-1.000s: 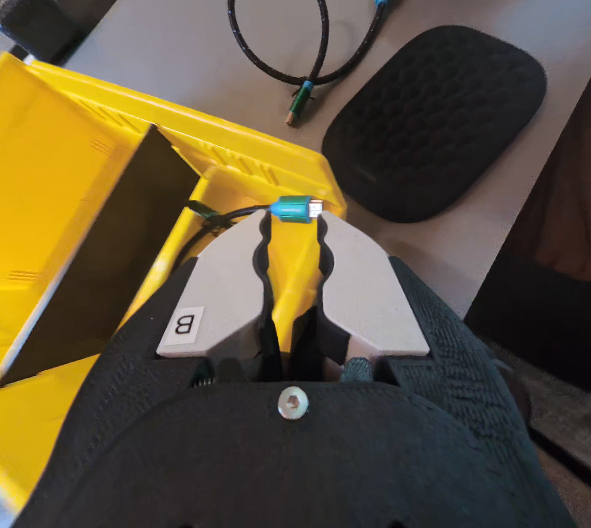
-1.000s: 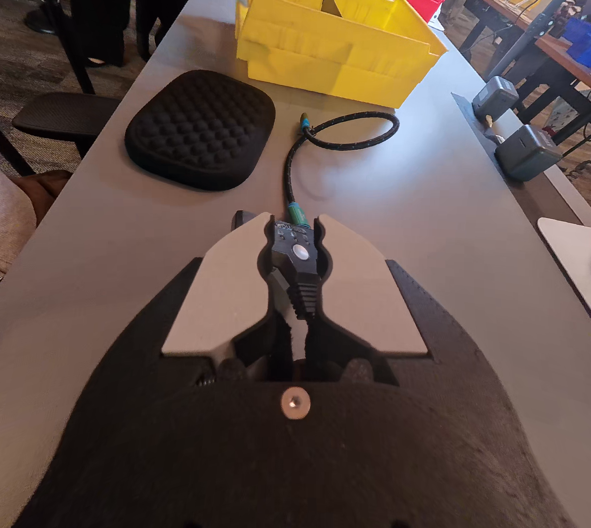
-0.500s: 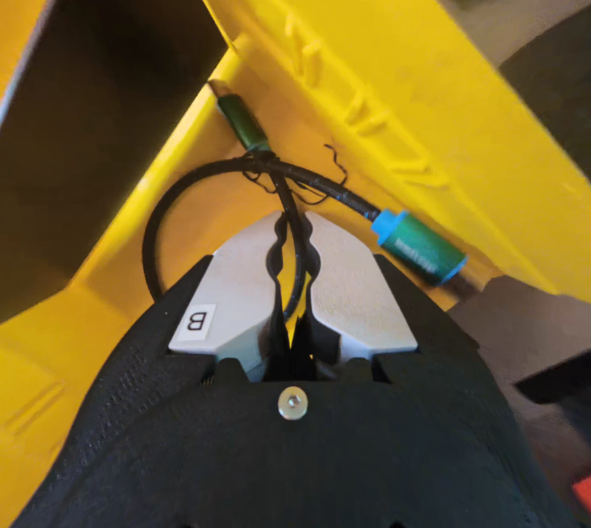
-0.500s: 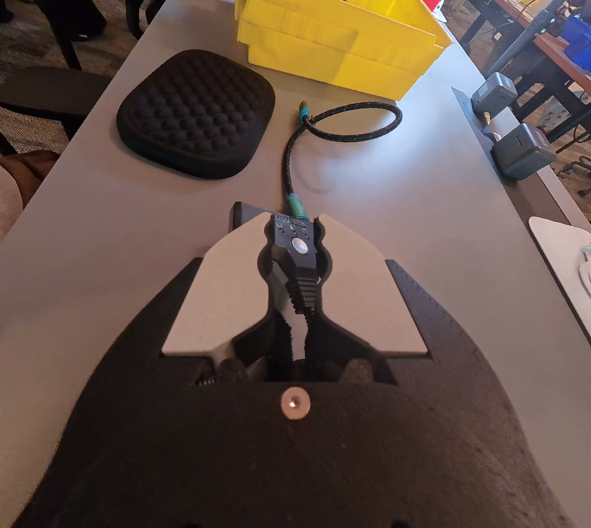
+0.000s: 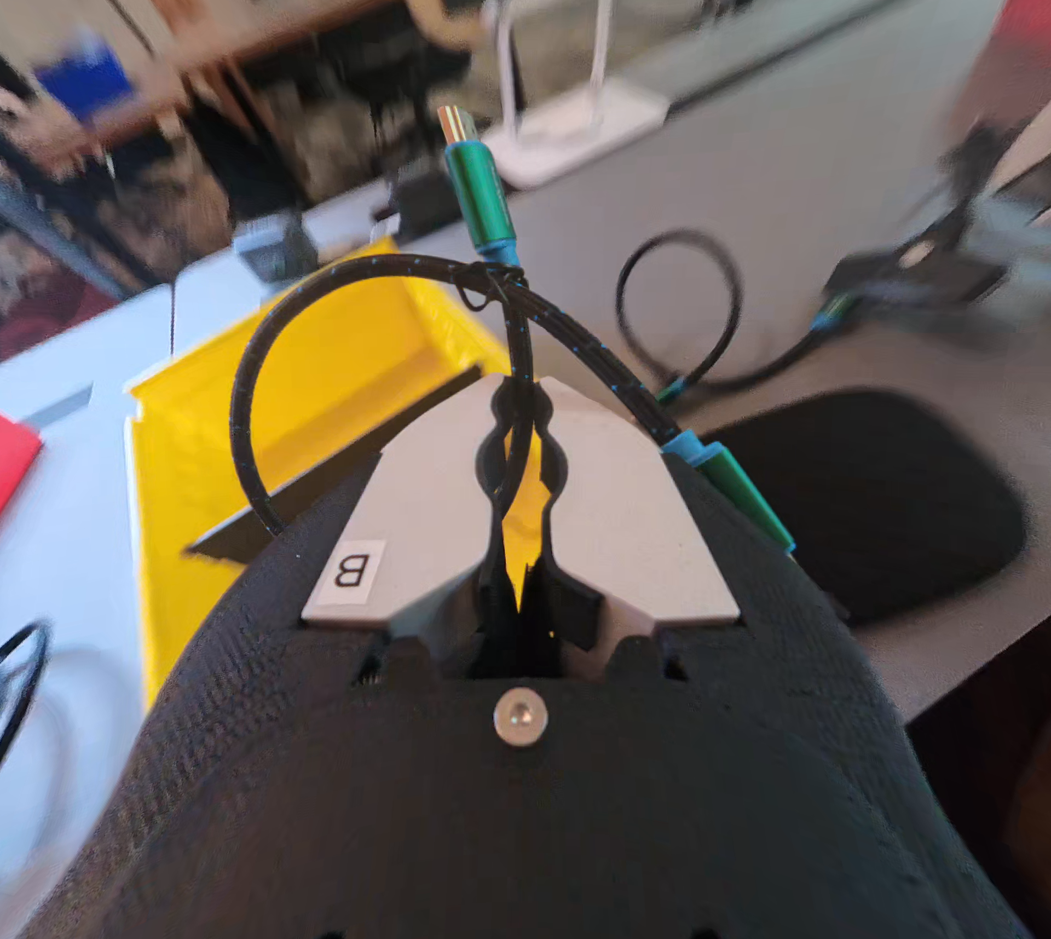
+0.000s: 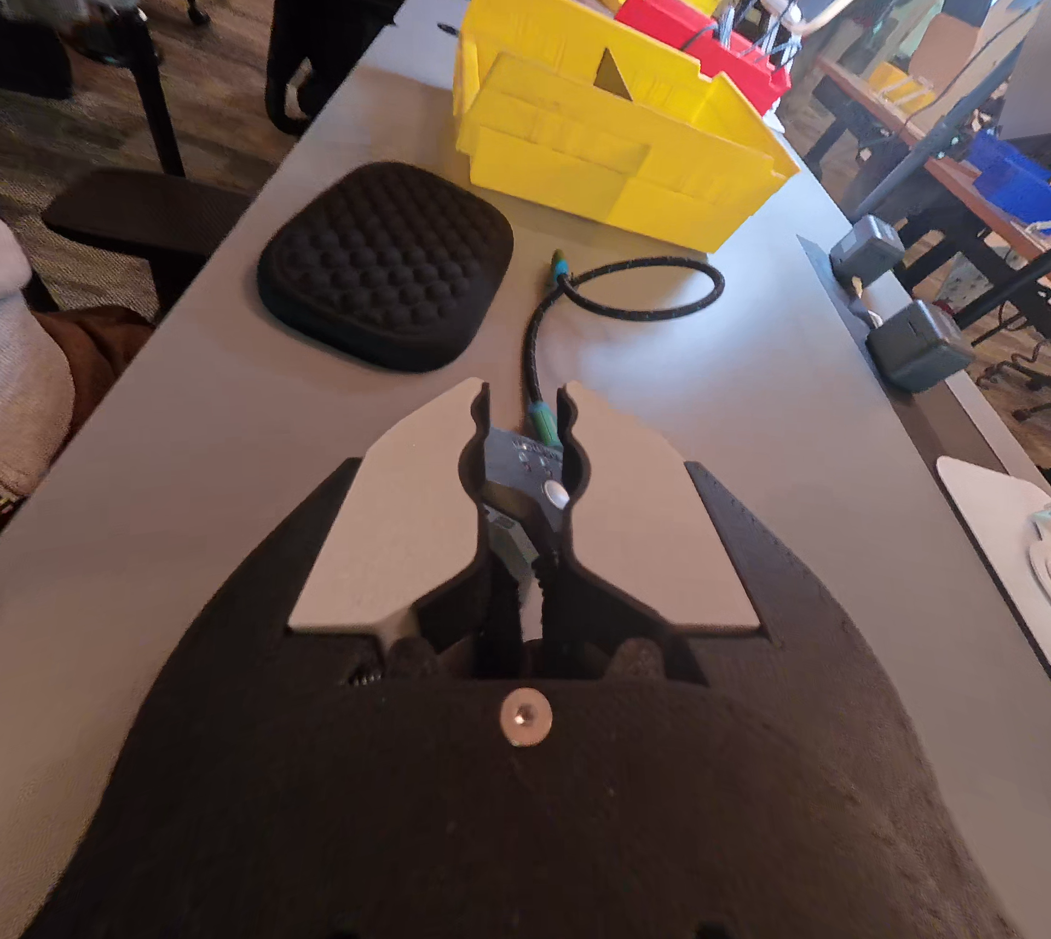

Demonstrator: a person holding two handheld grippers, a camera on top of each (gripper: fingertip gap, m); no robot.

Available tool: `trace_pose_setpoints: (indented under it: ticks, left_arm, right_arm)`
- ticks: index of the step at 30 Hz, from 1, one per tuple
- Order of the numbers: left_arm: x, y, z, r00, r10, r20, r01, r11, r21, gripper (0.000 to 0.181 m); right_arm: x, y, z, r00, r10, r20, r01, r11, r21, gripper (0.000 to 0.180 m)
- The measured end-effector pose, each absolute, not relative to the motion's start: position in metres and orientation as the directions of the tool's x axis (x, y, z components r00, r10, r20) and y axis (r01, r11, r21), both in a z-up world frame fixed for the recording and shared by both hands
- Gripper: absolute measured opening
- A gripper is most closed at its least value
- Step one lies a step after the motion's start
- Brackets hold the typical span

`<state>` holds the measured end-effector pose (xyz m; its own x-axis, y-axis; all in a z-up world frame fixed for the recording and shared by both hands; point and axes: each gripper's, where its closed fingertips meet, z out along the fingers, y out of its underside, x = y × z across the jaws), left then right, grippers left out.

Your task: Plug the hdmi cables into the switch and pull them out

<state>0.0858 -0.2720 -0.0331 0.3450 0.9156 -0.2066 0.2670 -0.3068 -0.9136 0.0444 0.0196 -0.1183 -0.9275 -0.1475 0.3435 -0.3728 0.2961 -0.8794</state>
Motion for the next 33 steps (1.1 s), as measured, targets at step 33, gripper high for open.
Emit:
trace_pose_setpoints:
  ticks: [33]
  left_arm:
    - [0.058,-0.082,-0.056,-0.073,0.91,-0.409,-0.25,-0.414,-0.875,0.006]
  right_arm:
    - [0.109,-0.031,-0.09,-0.981,-0.192,0.006,-0.011,0.022,-1.0,0.035]
